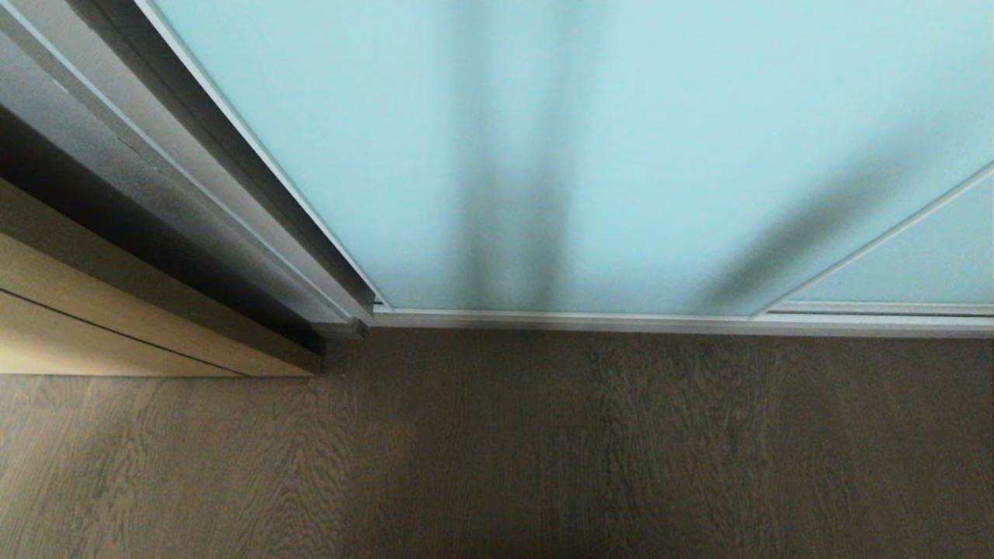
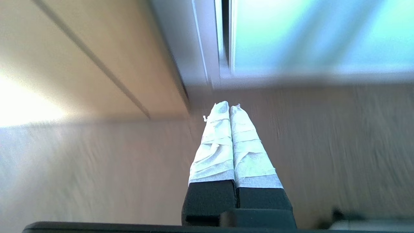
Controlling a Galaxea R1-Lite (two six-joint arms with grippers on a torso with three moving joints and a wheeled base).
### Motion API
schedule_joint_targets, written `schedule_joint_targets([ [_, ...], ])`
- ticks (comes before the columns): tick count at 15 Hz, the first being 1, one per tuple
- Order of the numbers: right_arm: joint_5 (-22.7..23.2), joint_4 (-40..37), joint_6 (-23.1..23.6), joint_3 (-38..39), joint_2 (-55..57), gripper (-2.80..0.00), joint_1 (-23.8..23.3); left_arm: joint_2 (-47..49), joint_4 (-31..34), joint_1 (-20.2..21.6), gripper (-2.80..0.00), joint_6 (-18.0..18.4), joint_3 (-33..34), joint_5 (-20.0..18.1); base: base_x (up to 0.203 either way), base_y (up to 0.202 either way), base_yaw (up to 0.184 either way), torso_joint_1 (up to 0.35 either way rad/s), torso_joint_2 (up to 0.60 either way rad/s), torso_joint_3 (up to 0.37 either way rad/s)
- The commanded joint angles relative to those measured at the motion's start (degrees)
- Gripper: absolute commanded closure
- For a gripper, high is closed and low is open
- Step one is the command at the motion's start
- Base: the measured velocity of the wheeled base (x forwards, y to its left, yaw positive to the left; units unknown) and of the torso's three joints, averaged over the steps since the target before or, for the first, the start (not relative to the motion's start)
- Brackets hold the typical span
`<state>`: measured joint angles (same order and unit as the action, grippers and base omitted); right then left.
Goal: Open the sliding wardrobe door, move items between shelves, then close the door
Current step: Open the door
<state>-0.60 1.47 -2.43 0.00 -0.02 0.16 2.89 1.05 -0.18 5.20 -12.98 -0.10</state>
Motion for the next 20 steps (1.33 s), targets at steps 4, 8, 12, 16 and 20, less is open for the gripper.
schedule_joint_targets([
  [4,-0.02,0.03,-0.04,0.0,0.02,0.0,0.02,15.67,-9.31,-0.01,0.0,2.47,-15.95,4.64,0.0,0.0,0.0,0.0,0.0,0.0],
  [8,-0.02,0.03,-0.04,0.0,0.02,0.0,0.02,21.92,-28.85,0.01,0.0,6.01,-15.9,9.01,0.0,0.0,0.0,0.0,0.0,0.0],
  [12,-0.02,0.03,-0.04,0.0,0.02,0.0,0.02,23.96,-35.84,0.01,0.0,7.69,-13.43,9.15,0.0,0.0,0.0,0.0,0.0,0.0],
  [16,-0.02,0.03,-0.04,0.0,0.02,0.0,0.02,33.13,-46.68,0.01,0.0,7.47,-14.77,9.15,0.0,0.0,0.0,0.0,0.0,0.0],
  [20,-0.02,0.03,-0.04,0.0,0.02,0.0,0.02,41.82,-50.37,0.01,0.0,4.17,-19.19,10.07,0.0,0.0,0.0,0.0,0.0,0.0],
])
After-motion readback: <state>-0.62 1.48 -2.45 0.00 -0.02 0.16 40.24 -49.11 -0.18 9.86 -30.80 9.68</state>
